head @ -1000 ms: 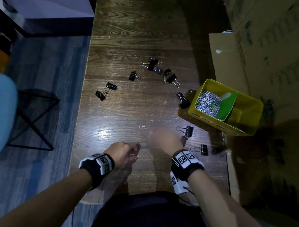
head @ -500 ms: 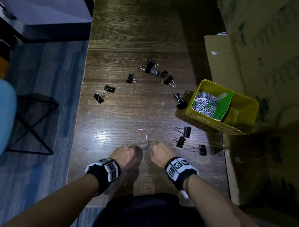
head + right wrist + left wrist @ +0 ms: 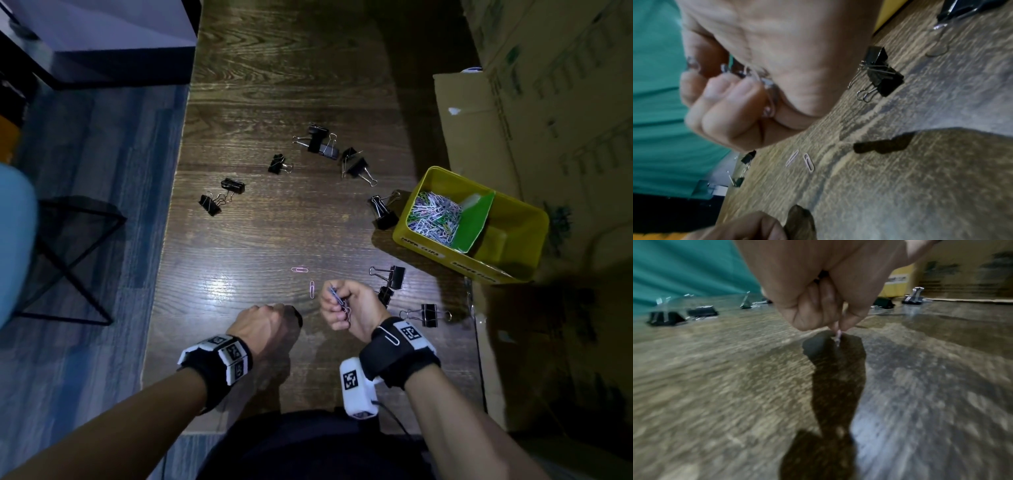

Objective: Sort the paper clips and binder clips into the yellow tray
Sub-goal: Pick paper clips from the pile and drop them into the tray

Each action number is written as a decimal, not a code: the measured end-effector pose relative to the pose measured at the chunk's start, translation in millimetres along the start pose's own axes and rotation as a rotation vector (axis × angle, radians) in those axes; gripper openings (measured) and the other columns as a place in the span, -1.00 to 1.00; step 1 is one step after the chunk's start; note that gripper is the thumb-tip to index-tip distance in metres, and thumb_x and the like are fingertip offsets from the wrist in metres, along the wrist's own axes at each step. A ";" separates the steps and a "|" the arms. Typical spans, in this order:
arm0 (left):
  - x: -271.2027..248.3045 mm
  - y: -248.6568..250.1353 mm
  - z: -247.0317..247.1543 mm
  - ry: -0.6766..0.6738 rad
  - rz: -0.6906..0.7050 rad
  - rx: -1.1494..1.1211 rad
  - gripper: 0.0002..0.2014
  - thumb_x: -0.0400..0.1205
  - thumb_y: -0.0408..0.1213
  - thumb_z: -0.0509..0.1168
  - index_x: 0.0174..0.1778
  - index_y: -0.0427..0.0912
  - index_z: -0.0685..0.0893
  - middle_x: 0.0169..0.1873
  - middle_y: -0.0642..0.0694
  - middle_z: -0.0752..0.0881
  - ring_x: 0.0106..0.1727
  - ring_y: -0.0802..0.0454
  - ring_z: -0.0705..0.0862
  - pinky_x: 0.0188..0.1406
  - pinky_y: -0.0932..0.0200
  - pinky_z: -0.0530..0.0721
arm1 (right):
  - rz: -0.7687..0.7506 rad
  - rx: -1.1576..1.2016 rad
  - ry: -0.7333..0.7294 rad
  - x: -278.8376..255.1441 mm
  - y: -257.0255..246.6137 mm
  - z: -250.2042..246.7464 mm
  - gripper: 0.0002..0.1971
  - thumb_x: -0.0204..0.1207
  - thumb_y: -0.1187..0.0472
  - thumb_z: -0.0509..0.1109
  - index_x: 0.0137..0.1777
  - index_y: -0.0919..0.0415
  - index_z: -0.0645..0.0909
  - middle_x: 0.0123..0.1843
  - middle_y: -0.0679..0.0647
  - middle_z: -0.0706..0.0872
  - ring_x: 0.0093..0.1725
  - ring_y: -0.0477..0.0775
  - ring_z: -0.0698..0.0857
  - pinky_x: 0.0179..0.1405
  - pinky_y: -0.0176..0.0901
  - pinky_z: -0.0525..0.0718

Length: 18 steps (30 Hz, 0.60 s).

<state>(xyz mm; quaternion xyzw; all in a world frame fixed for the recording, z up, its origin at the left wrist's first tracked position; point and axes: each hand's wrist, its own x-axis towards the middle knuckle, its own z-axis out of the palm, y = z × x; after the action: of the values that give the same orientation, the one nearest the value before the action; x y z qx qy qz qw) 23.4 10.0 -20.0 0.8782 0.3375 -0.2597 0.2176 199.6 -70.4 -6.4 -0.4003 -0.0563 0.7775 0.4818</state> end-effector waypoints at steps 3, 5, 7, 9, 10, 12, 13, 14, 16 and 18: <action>8.3 -10.1 -6.4 0.043 -0.058 -0.460 -0.86 0.60 -0.24 0.14 -0.26 -0.12 0.50 -0.38 -0.14 0.68 -0.31 -0.14 0.64 -0.35 0.13 0.49 | -0.056 0.017 0.020 -1.2 -5.9 -4.2 -0.85 0.18 0.24 0.09 -0.52 0.17 0.47 -0.54 -0.01 0.33 -0.63 -0.15 0.23 -0.66 -0.39 0.03; 15.9 -13.7 -15.3 -0.087 -0.178 -1.087 -0.78 0.59 -0.33 0.03 -0.39 -0.11 0.40 -0.59 -0.05 0.46 -0.59 -0.03 0.38 -0.62 0.24 0.31 | -0.084 0.020 0.031 -1.2 -8.8 -6.4 -0.80 0.24 0.24 0.07 -0.50 0.18 0.49 -0.53 0.01 0.35 -0.63 -0.15 0.25 -0.66 -0.40 0.04; 20.6 -14.8 -28.1 -0.269 -0.217 -1.645 -0.84 0.45 -0.32 -0.05 -0.43 -0.10 0.34 -0.61 -0.05 0.31 -0.64 0.10 0.20 -0.66 0.42 0.09 | -0.106 0.022 0.042 -1.2 -11.4 -6.0 -0.79 0.25 0.24 0.09 -0.48 0.19 0.53 -0.53 0.02 0.38 -0.64 -0.15 0.26 -0.68 -0.43 0.05; 22.7 -12.7 -38.9 -0.317 -0.131 -1.871 -0.88 0.35 -0.30 -0.07 -0.44 -0.13 0.34 -0.61 -0.09 0.31 -0.64 0.12 0.19 -0.66 0.43 0.04 | -0.117 0.031 0.079 0.0 -12.7 -6.3 -0.81 0.26 0.25 0.11 -0.46 0.18 0.53 -0.54 0.00 0.40 -0.66 -0.16 0.26 -0.70 -0.45 0.03; 24.1 -10.4 -42.9 -0.299 -0.094 -1.920 -0.89 0.34 -0.30 -0.07 -0.44 -0.14 0.34 -0.61 -0.10 0.32 -0.65 0.11 0.20 -0.66 0.43 0.05 | -0.123 0.014 0.132 0.8 -13.1 -6.4 -0.83 0.28 0.25 0.14 -0.46 0.18 0.51 -0.55 -0.02 0.39 -0.66 -0.16 0.26 -0.71 -0.46 0.02; 30.2 -6.4 -47.8 -0.247 -0.037 -2.000 -0.88 0.33 -0.28 -0.06 -0.44 -0.16 0.35 -0.63 -0.13 0.34 -0.67 0.12 0.22 -0.66 0.44 0.06 | -0.139 -0.160 0.325 5.7 -10.4 -9.2 -0.77 0.43 0.18 0.30 -0.44 0.14 0.42 -0.58 -0.08 0.33 -0.66 -0.17 0.24 -0.73 -0.44 0.07; 34.2 -5.8 -49.3 -0.223 -0.024 -2.020 -0.86 0.34 -0.26 -0.05 -0.42 -0.18 0.38 -0.63 -0.14 0.34 -0.67 0.11 0.23 -0.66 0.44 0.06 | -0.153 -0.327 0.436 8.6 -7.8 -10.8 -0.67 0.49 0.10 0.39 -0.44 0.11 0.38 -0.60 -0.10 0.30 -0.66 -0.14 0.25 -0.71 -0.39 0.16; 38.7 -5.9 -50.3 -0.200 -0.028 -2.023 -0.83 0.35 -0.25 -0.04 -0.41 -0.20 0.41 -0.63 -0.14 0.35 -0.68 0.10 0.25 -0.66 0.45 0.07 | -0.171 -0.527 0.528 10.9 -6.1 -9.8 -0.61 0.50 0.02 0.43 -0.45 0.09 0.37 -0.61 -0.09 0.30 -0.64 -0.10 0.27 -0.64 -0.33 0.26; 49.6 -7.7 -50.6 -0.164 -0.087 -1.986 -0.76 0.43 -0.22 -0.04 -0.39 -0.23 0.49 -0.65 -0.14 0.38 -0.71 0.08 0.27 -0.69 0.48 0.10 | -0.149 -0.906 0.636 16.7 -3.2 -7.0 -0.56 0.46 -0.10 0.46 -0.49 0.11 0.42 -0.59 -0.02 0.39 -0.57 -0.02 0.38 -0.48 -0.23 0.36; 60.6 -8.1 -51.0 -0.105 -0.206 -1.794 -0.69 0.57 -0.18 0.00 -0.42 -0.18 0.52 -0.67 -0.06 0.37 -0.73 0.09 0.25 -0.73 0.48 0.08 | -0.050 -1.179 0.713 23.3 -0.1 -1.3 -0.58 0.42 -0.16 0.48 -0.46 0.13 0.54 -0.51 0.01 0.55 -0.47 0.00 0.53 -0.42 -0.22 0.41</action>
<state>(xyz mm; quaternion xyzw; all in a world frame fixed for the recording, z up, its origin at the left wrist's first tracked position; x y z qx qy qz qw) 72.0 73.0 -19.0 0.3312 0.4797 0.0430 0.8114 195.5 -52.1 -20.4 -0.8255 -0.3172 0.4264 0.1903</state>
